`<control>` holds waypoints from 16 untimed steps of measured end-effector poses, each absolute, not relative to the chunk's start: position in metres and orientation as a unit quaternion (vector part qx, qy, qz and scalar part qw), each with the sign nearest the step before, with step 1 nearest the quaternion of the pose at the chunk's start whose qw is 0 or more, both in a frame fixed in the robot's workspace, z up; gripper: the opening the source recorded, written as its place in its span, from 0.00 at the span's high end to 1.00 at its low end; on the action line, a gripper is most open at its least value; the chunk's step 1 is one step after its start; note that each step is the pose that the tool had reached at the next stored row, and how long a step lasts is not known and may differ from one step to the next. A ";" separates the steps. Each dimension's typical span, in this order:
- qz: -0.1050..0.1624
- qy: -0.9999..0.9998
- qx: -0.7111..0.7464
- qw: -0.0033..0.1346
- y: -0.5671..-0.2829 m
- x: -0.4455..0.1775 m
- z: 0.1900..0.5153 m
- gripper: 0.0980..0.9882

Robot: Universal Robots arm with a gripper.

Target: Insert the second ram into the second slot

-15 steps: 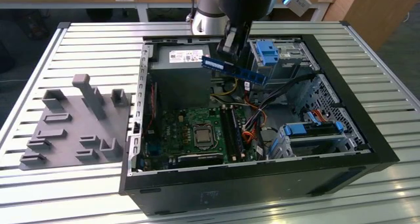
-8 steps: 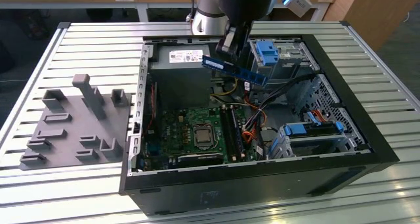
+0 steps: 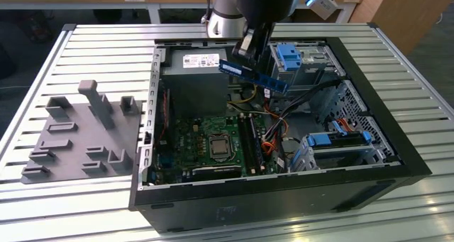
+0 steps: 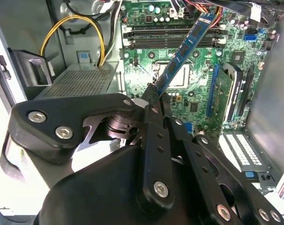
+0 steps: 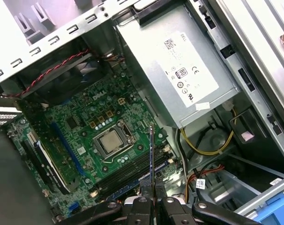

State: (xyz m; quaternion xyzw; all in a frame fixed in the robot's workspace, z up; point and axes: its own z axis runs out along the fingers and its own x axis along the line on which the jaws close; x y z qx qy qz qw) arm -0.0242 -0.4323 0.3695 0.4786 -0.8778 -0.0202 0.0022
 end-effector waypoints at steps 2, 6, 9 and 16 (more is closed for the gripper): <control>-0.020 -0.880 0.475 0.002 -0.432 -0.024 0.369 0.96; -0.020 -0.884 0.468 0.002 -0.432 -0.024 0.369 0.96; -0.020 -0.887 0.462 0.002 -0.432 -0.024 0.369 0.96; -0.020 -0.894 0.448 0.002 -0.432 -0.024 0.369 0.96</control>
